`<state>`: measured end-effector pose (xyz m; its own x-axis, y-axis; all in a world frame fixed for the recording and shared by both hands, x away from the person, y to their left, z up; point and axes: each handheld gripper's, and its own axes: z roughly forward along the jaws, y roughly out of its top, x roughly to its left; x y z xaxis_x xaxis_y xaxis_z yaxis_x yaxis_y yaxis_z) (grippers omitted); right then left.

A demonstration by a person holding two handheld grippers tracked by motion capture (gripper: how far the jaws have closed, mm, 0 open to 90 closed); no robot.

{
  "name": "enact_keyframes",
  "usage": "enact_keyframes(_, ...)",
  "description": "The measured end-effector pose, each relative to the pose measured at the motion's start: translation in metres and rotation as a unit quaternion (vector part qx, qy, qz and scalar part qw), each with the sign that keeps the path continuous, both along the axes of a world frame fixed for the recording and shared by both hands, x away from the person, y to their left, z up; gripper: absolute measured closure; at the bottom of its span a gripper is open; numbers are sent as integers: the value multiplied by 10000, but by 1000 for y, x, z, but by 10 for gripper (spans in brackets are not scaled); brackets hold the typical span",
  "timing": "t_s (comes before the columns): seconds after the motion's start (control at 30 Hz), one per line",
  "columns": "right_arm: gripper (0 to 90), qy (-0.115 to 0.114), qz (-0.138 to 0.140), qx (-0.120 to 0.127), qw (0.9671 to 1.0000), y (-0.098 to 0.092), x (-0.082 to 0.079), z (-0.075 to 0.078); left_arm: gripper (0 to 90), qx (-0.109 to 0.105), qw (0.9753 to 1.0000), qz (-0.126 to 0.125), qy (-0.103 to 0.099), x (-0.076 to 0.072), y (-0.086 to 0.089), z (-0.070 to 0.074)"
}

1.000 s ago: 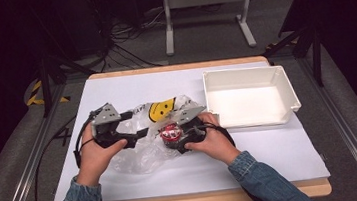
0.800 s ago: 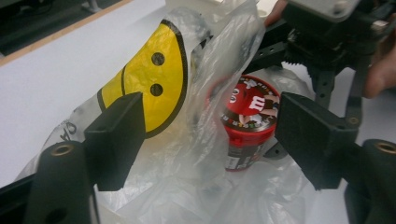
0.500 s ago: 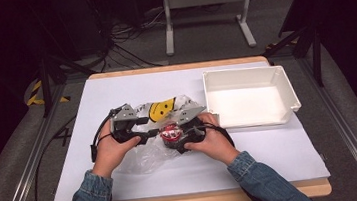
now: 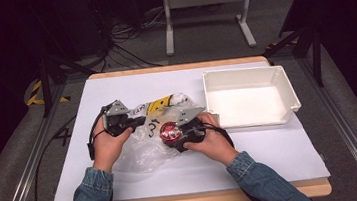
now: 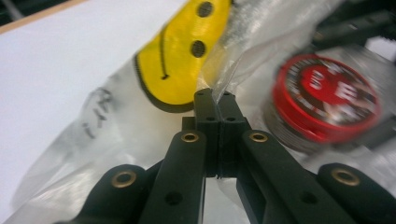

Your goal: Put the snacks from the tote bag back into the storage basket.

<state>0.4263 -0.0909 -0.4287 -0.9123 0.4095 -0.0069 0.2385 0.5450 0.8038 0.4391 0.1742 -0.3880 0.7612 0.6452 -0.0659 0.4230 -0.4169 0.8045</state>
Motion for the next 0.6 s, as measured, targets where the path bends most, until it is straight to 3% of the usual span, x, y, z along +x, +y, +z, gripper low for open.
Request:
enact_keyframes(0.07, 250, 31, 69, 5, 10000, 2, -2, 1, 900, -16, 9997, 231, -29, 8, 8, -3)
enact_keyframes(0.23, 250, 19, 267, -5, 9996, 8, -11, 4, 900, -35, 9992, 406, 21, 21, 13, -9)
enact_keyframes(0.33, 250, 8, 347, 33, 9994, 10, -15, 7, 900, 81, 9983, 565, 129, 34, 16, -22)
enact_keyframes(0.43, 250, 6, 429, 54, 9991, 10, -19, 10, 899, 289, 9955, 874, 204, 44, 23, -35)
enact_keyframes(0.53, 251, 0, 529, 30, 9986, 11, -23, 12, 873, 173, 9925, 1176, 281, 48, 36, -41)
enact_keyframes(0.6, 251, -13, 555, 46, 9984, 11, -24, 13, 821, 98, 9923, 1196, 299, 47, 39, -38)
